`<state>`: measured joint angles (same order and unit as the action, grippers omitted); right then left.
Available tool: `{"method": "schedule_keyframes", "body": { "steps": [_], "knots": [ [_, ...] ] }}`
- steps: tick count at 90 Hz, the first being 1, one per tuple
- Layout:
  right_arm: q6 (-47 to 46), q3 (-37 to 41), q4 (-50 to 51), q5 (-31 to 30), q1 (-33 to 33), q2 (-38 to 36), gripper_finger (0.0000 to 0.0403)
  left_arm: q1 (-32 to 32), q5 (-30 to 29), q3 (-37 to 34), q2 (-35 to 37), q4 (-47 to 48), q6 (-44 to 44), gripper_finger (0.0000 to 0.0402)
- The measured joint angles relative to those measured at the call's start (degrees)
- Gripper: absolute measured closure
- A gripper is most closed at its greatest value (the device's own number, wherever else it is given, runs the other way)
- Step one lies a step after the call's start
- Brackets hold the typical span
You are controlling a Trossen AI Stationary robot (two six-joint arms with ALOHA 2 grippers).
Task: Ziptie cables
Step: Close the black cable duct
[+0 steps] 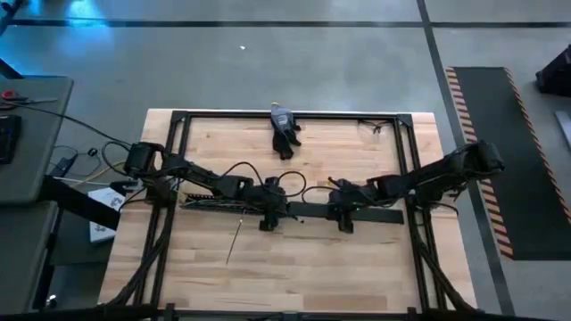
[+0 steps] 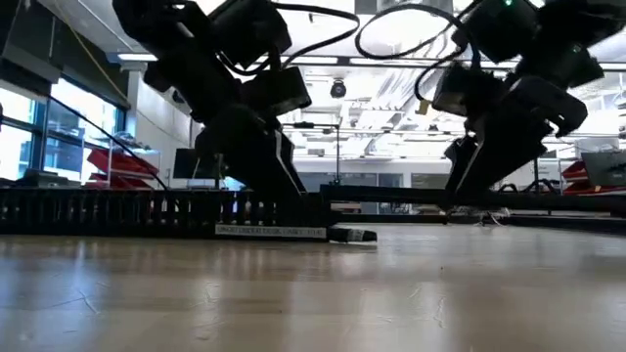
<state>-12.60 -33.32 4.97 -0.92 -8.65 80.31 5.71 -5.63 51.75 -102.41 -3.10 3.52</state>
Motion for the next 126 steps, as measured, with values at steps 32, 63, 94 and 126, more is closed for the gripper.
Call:
{"method": "schedule_keyframes", "body": {
  "steps": [32, 63, 94, 126],
  "knots": [
    [1.9, -4.2, 6.4, -0.3, 0.1, 0.0, 0.0197, 0.0, -0.1, 0.0, 0.0, -0.9, -1.8, 0.0177],
    [1.6, -4.2, 4.4, -0.5, 0.2, 1.3, 0.0197, 0.0, -0.5, 0.0, 0.0, -1.2, -2.5, 0.0177],
    [3.7, -8.8, 7.2, -1.8, 0.4, 5.9, 0.0197, 0.1, -2.3, -0.1, 0.0, -0.7, -3.1, 0.0177],
    [3.5, -9.8, 7.6, -2.1, 0.4, 7.3, 0.0199, -1.1, 0.3, 0.0, 0.7, 2.5, -4.5, 0.0108]
  ]
}}
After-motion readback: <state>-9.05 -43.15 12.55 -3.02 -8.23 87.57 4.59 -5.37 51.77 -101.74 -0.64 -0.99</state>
